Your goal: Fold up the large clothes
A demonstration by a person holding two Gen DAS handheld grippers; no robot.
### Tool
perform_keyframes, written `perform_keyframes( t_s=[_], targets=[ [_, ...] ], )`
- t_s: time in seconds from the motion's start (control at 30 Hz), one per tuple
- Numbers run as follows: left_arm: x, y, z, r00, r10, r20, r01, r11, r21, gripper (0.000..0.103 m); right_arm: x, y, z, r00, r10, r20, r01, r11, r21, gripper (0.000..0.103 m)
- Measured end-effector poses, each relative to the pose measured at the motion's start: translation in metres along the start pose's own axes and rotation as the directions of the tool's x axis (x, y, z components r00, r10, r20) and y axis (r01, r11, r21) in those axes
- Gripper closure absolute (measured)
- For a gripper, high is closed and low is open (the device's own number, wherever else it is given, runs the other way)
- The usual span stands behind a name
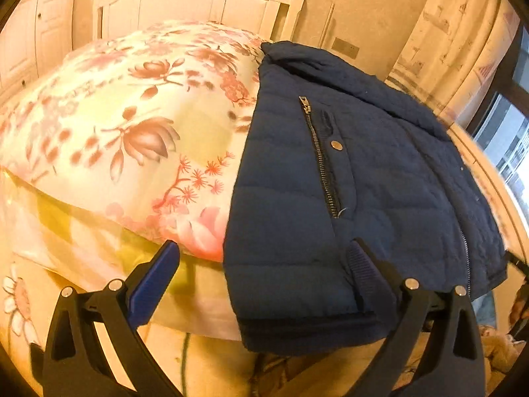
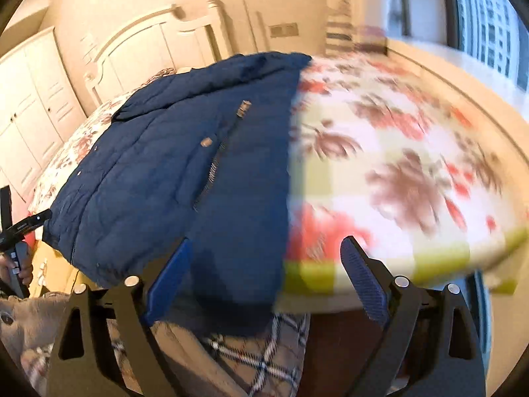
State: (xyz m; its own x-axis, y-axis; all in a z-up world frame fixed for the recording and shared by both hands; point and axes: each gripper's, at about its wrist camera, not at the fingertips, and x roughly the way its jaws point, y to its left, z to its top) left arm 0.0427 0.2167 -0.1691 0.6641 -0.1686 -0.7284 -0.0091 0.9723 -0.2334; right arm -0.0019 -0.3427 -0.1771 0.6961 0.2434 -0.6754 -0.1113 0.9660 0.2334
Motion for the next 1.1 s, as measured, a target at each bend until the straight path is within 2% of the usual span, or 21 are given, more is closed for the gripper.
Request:
perform_keyframes(
  t_s=[0.07, 0.13, 0.27, 0.33, 0.37, 0.43, 0.53, 0.57, 0.6, 0.77, 0.87, 0.97, 1.03, 1.07, 1.1],
  targets=[
    [0.002, -0.006, -0.003, 0.999, -0.032, -0.020, 0.033, 0.999, 0.020, 0.003, -0.004, 0.001, -0.007, 0.999, 0.041, 0.005, -0.041, 0.999, -0.014, 0.019],
    [0.003, -0.012, -0.011, 0.997, -0.073, -0.040, 0.074, 0.996, 0.043, 0.003, -0.001, 0.006, -0.011, 0.995, 0.099, -0.020, -0.100, 0.995, -0.015, 0.028],
    [0.008, -0.019, -0.021, 0.998, -0.052, -0.038, 0.054, 0.997, 0.061, 0.003, 0.002, 0.020, -0.013, 0.997, 0.077, 0.001, -0.077, 0.996, -0.053, 0.026],
    [0.009, -0.017, -0.020, 0.994, -0.101, -0.048, 0.102, 0.994, 0.026, 0.005, 0.003, 0.027, -0.012, 0.997, 0.082, -0.010, -0.083, 0.994, -0.067, 0.028],
    [0.008, -0.018, -0.021, 0.991, -0.128, -0.048, 0.129, 0.991, 0.020, 0.015, 0.004, 0.029, -0.012, 0.996, 0.086, -0.014, -0.087, 0.993, -0.077, 0.029],
    [0.005, -0.020, -0.020, 0.993, -0.109, -0.036, 0.110, 0.994, 0.027, 0.022, 0.001, 0.030, -0.013, 0.995, 0.101, -0.007, -0.101, 0.991, -0.085, 0.036],
    [-0.004, -0.011, -0.023, 0.989, -0.145, -0.010, 0.145, 0.989, 0.003, 0.045, -0.007, 0.029, -0.014, 0.992, 0.125, 0.033, -0.121, 0.988, -0.094, 0.048],
    [-0.010, -0.008, -0.023, 0.986, -0.169, 0.007, 0.169, 0.986, 0.001, 0.059, -0.007, 0.028, -0.014, 0.992, 0.122, 0.038, -0.118, 0.989, -0.089, 0.049],
    [-0.016, -0.008, -0.022, 0.981, -0.191, 0.026, 0.190, 0.982, 0.011, 0.061, -0.004, 0.028, -0.013, 0.993, 0.114, 0.039, -0.110, 0.990, -0.087, 0.049],
    [-0.024, -0.025, -0.012, 0.983, -0.167, 0.075, 0.162, 0.984, 0.073, 0.059, 0.005, 0.027, -0.010, 0.991, 0.117, 0.070, -0.112, 0.991, -0.068, 0.048],
    [-0.008, -0.028, -0.004, 0.982, -0.179, 0.061, 0.175, 0.983, 0.058, 0.040, 0.010, 0.029, -0.006, 0.990, 0.111, 0.084, -0.104, 0.991, -0.080, 0.045],
    [0.004, -0.036, 0.000, 0.984, -0.161, 0.071, 0.154, 0.984, 0.086, 0.032, 0.018, 0.037, -0.001, 0.991, 0.092, 0.094, -0.082, 0.992, -0.101, 0.042],
    [0.008, -0.045, 0.002, 0.989, -0.135, 0.064, 0.126, 0.984, 0.126, 0.034, 0.022, 0.046, -0.002, 0.993, 0.051, 0.108, -0.034, 0.988, -0.149, 0.043],
    [0.008, -0.048, 0.001, 0.990, -0.125, 0.061, 0.115, 0.983, 0.146, 0.049, 0.022, 0.048, -0.004, 0.993, 0.032, 0.114, -0.012, 0.985, -0.171, 0.047],
    [0.007, -0.049, -0.001, 0.991, -0.123, 0.059, 0.111, 0.979, 0.168, 0.062, 0.021, 0.051, -0.006, 0.993, 0.043, 0.114, -0.021, 0.981, -0.191, 0.056]
  ],
)
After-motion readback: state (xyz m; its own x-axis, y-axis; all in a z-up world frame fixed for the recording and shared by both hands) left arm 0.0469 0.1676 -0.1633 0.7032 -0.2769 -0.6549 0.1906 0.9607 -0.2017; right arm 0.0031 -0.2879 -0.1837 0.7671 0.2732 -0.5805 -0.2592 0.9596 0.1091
